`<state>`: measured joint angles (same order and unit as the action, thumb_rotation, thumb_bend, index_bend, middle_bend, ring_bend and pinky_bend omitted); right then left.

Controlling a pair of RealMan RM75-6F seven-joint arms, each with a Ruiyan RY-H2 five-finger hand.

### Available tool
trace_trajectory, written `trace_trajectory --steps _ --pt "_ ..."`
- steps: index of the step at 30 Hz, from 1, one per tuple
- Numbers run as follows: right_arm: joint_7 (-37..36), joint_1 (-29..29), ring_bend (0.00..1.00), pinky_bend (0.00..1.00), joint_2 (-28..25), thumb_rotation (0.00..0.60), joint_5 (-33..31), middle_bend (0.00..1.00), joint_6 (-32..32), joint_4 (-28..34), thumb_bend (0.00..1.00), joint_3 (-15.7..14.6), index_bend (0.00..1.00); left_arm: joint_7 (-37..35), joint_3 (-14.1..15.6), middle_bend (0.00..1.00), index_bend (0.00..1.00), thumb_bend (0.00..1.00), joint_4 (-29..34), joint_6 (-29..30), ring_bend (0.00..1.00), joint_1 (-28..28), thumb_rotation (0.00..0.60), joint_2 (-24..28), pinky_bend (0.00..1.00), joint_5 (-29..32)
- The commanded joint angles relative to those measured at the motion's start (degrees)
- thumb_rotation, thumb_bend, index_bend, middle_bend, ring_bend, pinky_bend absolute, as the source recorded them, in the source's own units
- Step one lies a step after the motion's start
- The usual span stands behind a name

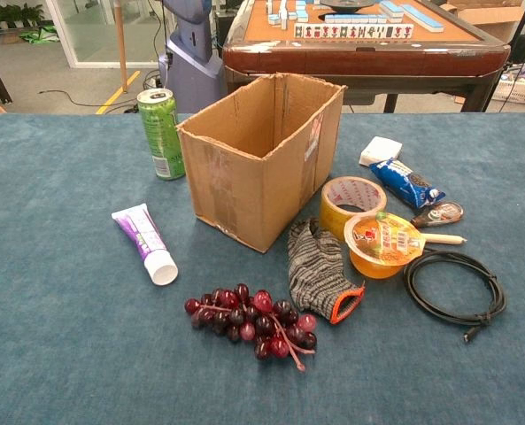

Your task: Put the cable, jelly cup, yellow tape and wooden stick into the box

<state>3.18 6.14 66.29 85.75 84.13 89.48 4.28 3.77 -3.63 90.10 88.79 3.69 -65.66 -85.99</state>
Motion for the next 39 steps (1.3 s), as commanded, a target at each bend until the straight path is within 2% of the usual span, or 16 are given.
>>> trace_trajectory --steps 1,2,5,7,8,10,12,15,17,22,33,35,39 --pt "-0.04 0.06 0.13 0.36 -0.09 0.600 0.35 0.20 0.06 0.27 0.01 -0.04 0.22 0.08 -0.27 0.17 0.23 0.13 0.15 -0.23 0.25 0.05 0.600 -0.12 0.43 0.75" --pt "-0.09 0.18 0.16 0.37 -0.08 0.600 0.59 0.23 0.01 0.41 0.01 -0.07 0.23 -0.04 -0.36 0.18 0.23 0.13 0.23 -0.33 0.26 0.05 0.600 -0.08 0.44 0.99" --pt "0.80 0.69 0.33 0.47 0.35 0.600 0.98 0.39 -0.70 0.15 0.01 -0.25 0.30 -0.25 -0.56 0.19 0.23 0.13 0.38 -0.41 0.29 -0.07 0.600 0.07 0.47 1.65" --pt "2.04 1.28 0.56 0.63 0.92 0.600 1.23 0.60 -1.89 0.02 0.02 -0.64 0.33 -0.38 -0.50 0.19 0.24 0.13 0.61 -0.16 0.30 -0.19 0.600 0.11 0.48 1.46" --pt "2.58 1.63 0.62 0.66 1.09 0.600 1.53 0.66 -2.59 0.05 0.05 -0.94 0.34 -0.25 -0.39 0.19 0.24 0.13 0.70 -0.06 0.30 -0.21 0.600 0.11 0.48 1.21" --pt "4.01 2.66 0.73 0.75 1.47 0.600 2.41 0.78 -4.35 0.14 0.21 -1.55 0.36 0.83 0.18 0.20 0.24 0.13 0.81 -0.08 0.30 -0.22 0.600 0.18 0.49 0.35" --pt "5.39 3.83 0.81 0.82 1.88 0.600 3.22 0.86 -6.08 0.22 0.29 -1.92 0.38 1.42 0.45 0.20 0.24 0.13 1.28 -0.02 0.30 -0.29 0.600 0.30 0.49 0.01" --pt "7.77 6.10 0.93 0.91 2.48 0.600 3.93 0.97 -9.48 0.82 0.30 -2.18 0.38 1.36 0.30 0.20 0.24 0.13 2.04 0.64 0.30 -0.43 0.600 0.39 0.50 -0.30" --pt "9.69 7.70 0.98 0.95 2.90 0.600 4.13 1.00 -11.78 1.36 0.30 -2.16 0.39 1.42 0.30 0.20 0.24 0.13 2.31 1.07 0.30 -0.64 0.600 0.48 0.50 -0.42" --pt "13.59 11.45 1.00 1.00 3.74 0.600 3.62 1.00 -18.01 2.20 0.38 -2.36 0.44 1.46 0.08 0.20 0.24 0.13 2.84 1.28 0.30 -0.81 0.600 0.78 0.50 -0.03" --pt "16.68 15.10 1.00 1.00 6.40 0.600 1.96 1.00 -25.04 0.89 0.39 -4.14 0.44 2.35 -0.62 0.20 0.24 0.13 2.48 1.18 0.30 -1.04 0.600 0.76 0.50 1.73" --pt "16.57 15.50 1.00 1.00 6.77 0.600 1.83 1.00 -25.86 0.31 0.37 -4.56 0.44 2.61 -0.70 0.20 0.24 0.13 2.47 1.10 0.30 -1.07 0.600 0.72 0.50 2.04" --pt "17.14 16.04 1.00 1.00 7.22 0.600 1.53 1.00 -26.76 -0.26 0.22 -5.12 0.44 2.60 -0.87 0.20 0.24 0.13 2.65 0.73 0.30 -1.06 0.600 0.82 0.50 2.70"
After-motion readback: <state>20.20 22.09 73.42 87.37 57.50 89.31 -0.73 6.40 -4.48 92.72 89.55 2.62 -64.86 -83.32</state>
